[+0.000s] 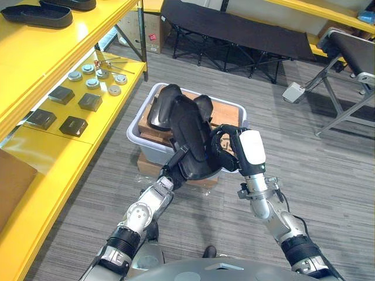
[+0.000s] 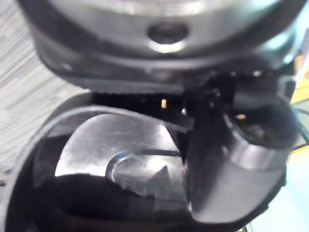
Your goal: Walk over and take three plastic housings, then place them on the shelf
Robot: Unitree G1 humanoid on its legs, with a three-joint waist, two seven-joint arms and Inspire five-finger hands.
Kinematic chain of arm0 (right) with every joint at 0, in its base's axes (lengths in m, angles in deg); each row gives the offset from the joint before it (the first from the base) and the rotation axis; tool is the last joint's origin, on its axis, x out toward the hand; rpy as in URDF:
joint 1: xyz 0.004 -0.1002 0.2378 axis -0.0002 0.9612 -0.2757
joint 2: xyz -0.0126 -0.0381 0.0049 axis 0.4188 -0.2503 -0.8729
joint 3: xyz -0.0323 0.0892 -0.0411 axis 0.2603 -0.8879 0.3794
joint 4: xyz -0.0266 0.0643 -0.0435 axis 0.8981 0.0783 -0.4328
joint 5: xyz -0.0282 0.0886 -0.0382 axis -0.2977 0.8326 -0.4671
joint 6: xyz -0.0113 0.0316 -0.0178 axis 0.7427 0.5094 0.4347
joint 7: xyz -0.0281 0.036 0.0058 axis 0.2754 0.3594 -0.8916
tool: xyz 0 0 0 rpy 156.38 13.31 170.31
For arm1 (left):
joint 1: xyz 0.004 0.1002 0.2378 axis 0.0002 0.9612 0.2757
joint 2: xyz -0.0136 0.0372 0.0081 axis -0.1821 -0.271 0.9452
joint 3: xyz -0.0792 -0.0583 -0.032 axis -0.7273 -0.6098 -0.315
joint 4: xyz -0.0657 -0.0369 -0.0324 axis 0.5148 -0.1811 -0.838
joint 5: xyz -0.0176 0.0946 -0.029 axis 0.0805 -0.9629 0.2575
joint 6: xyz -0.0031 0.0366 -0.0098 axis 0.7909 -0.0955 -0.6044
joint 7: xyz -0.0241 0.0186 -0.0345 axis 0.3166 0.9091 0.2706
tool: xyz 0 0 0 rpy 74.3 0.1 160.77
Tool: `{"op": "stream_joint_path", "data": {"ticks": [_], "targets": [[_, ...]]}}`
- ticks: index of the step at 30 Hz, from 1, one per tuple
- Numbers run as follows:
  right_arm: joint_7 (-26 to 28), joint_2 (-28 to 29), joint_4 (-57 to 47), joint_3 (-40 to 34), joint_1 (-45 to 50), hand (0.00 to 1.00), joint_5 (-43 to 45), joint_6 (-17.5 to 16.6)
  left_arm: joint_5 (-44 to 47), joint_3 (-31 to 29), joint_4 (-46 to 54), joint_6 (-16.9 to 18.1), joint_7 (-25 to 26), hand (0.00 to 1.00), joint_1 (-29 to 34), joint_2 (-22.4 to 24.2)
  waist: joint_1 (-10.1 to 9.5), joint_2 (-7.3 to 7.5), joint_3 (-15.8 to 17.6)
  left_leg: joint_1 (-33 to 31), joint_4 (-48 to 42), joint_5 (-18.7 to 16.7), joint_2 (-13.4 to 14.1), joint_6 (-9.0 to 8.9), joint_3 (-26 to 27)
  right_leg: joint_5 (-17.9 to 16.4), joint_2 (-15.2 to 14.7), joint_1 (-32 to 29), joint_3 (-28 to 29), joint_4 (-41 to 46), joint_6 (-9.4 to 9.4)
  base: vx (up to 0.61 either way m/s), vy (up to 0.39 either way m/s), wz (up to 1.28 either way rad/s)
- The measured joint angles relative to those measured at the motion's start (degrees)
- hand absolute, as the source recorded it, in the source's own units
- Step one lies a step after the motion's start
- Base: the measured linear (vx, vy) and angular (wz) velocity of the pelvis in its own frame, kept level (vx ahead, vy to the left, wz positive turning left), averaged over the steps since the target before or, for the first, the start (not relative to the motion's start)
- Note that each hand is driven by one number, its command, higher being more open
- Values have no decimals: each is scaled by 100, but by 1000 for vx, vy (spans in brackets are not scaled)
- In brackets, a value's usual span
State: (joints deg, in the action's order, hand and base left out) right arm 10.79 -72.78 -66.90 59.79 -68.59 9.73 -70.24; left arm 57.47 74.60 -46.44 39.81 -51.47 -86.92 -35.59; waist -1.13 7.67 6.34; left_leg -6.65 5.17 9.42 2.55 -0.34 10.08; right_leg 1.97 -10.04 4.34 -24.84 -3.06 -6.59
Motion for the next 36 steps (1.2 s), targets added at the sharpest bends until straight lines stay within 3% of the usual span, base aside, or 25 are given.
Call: {"op": "stream_joint_path", "data": {"ticks": [3, 9, 11, 14, 17, 20, 24, 25, 31, 36], "targets": [[-170, 4, -103, 32, 35, 100, 0, -2, -1, 49, 0, 83, -253, 0, -2, 0, 5, 0, -2, 0, 0, 0, 2, 0, 19, -6, -10, -9, 1, 0, 5, 0, 0, -2], [-523, 9, -151, 209, 157, 100, 35, 87, -115, 241, 26, 821, -332, 0, -19, 11, 6, -5, -18, -20, -1, -3, 1, 3, 44, -18, -33, -38, 5, 2, 24, 0, 0, -1], [-582, 67, -308, 194, 260, 100, 208, 222, -663, 209, 248, 1135, -251, 0, -17, 31, -9, -10, -20, -46, -3, -4, 2, 4, 46, -20, -33, -60, 5, 3, 25, 0, 0, 0], [-537, 206, -618, 58, 302, 100, 375, 365, -1361, 96, 827, 1307, -61, 0, 33, 51, -9, -51, -39, -84, -6, -1, -4, 4, 74, -38, -14, -137, -6, 64, 54, 3, 2, -1], [-511, 452, -1096, -258, 339, 100, 828, 527, -2539, -457, 1458, 1672, 369, 0, 133, 408, 7, -113, -76, -11, -19, 28, -19, 44, 88, -47, -46, -117, 3, 125, 49, 28, 22, -3], [-454, 535, -1458, -590, 428, 100, 1043, 673, -3312, -1169, 1694, 2116, 782, 0, 157, 739, 85, -273, -174, 25, -4, 17, -28, 30, 87, -90, -66, -123, 0, 179, 34, 0, 0, 0], [-534, 745, -1524, -1511, 802, 100, 1634, 980, -4733, -2259, 1722, 2856, 1837, 0, 494, 816, 164, -478, -293, 66, -1, -19, -8, -13, 134, -143, -61, -110, 22, 181, 46, 8, 4, -5], [-575, 758, -1524, -1824, 1065, 100, 1892, 1084, -5317, -2528, 1757, 3012, 2311, 0, 673, 815, 137, -522, -319, 83, -1, -31, -2, -26, 152, -148, -57, -90, 25, 167, 49, 0, 0, 0], [-559, 1073, -1522, -2174, 1688, 100, 2478, 1197, -7073, -2760, 2079, 3033, 3575, 0, 1076, 837, 167, -602, -382, 103, -1, -88, 12, -58, 204, -144, -70, -79, 85, 92, 47, 9, 17, -4], [-435, 1347, -1486, -2192, 1910, 100, 2851, 1194, -7261, -2729, 2319, 3042, 3407, 0, 1295, 833, 303, -611, -538, 99, -1, -125, 1, -51, 252, -144, -78, -114, 145, 86, 45, 29, 17, -6]]}}
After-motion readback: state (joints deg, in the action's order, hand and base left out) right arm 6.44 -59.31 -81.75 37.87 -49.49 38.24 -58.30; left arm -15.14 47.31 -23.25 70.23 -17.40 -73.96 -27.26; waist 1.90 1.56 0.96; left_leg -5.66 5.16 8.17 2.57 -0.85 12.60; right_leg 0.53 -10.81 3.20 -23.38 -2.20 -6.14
